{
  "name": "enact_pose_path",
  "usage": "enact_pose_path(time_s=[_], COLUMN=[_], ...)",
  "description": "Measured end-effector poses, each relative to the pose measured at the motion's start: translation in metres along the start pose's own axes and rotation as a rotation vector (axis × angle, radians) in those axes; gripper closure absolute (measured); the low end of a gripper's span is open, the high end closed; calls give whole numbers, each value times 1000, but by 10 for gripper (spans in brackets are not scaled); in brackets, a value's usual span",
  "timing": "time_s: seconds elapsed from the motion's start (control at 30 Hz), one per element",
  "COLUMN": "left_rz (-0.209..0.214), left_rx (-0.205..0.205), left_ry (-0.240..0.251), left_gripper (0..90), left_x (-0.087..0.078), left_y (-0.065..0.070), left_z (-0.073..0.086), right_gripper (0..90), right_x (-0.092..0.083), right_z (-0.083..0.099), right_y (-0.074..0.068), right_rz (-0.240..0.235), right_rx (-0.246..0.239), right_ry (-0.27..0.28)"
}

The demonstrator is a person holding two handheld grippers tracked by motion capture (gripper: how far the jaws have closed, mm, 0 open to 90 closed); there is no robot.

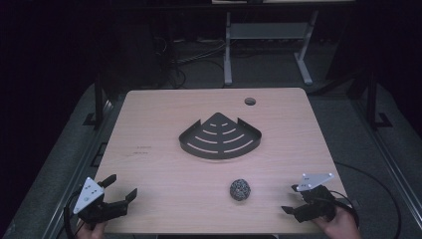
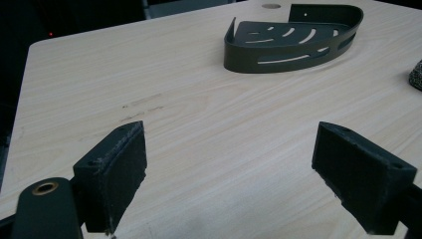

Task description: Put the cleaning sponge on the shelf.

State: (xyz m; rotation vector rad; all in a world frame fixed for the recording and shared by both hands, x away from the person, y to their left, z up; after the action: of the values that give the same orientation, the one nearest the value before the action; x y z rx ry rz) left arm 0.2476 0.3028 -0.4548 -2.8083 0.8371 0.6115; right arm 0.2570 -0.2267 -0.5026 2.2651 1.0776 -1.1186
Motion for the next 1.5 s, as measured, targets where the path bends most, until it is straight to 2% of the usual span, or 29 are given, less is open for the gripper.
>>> enact_pose_path(time_s=[0.7,1.5], left_rz=[-6,-9], left_rx=[2,6], left_ry=[3,5], left_gripper=[133,132], left_x=[-2,-4], left_y=[1,2], left_z=[0,0], right_gripper=[200,198], right_x=[4,14], right_z=[-11,-26], right_y=[-11,-23], right_rz=[-21,-54], right_rx=[-47,-101], right_ry=[-2,-46])
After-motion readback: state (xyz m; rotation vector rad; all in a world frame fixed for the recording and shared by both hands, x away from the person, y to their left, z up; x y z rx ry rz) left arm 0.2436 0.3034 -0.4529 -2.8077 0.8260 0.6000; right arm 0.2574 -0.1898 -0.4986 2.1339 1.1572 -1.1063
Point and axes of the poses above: each handheld gripper's, and its own axes: x roughly forward along the jaws, z roughly out of its underside, y roughly to its right, the point moved 6 cm from there along x, roughly forward along the jaws, and after that the axes turned 3 degrees about z, right-handed, at the moved point
